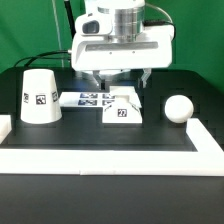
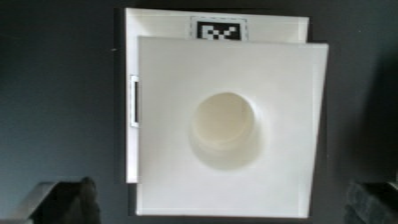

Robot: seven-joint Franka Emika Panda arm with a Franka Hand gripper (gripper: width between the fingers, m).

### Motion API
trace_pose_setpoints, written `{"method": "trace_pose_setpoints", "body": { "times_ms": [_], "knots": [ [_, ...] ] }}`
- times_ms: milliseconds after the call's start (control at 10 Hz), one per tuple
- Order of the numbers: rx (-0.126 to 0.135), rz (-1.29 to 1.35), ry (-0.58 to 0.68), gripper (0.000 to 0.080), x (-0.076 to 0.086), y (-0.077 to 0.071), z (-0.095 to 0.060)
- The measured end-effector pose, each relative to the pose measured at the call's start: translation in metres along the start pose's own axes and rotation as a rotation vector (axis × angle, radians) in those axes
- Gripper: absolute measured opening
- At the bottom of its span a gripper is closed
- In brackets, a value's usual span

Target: Assemble lamp

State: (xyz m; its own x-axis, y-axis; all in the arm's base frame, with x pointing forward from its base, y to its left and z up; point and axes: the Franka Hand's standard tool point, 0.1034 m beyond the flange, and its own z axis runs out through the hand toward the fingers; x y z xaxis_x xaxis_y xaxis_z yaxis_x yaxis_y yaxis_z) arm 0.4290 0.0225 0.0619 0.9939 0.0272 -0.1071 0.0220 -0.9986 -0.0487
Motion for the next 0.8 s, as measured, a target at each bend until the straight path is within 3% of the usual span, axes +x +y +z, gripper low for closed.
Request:
{"method": "trace_pose_setpoints", "body": {
  "times_ms": [600,700,800],
  "knots": [
    [-0.002,-0.001,-0.005,0.0699,-0.006,0.0,0.011],
    [-0.002,-0.002,-0.008,0.0578,-0.007,0.0,0.013],
    [-0.002,-0.003,-0.005,0.0578,-0.006,0.0,0.014]
  ]
}}
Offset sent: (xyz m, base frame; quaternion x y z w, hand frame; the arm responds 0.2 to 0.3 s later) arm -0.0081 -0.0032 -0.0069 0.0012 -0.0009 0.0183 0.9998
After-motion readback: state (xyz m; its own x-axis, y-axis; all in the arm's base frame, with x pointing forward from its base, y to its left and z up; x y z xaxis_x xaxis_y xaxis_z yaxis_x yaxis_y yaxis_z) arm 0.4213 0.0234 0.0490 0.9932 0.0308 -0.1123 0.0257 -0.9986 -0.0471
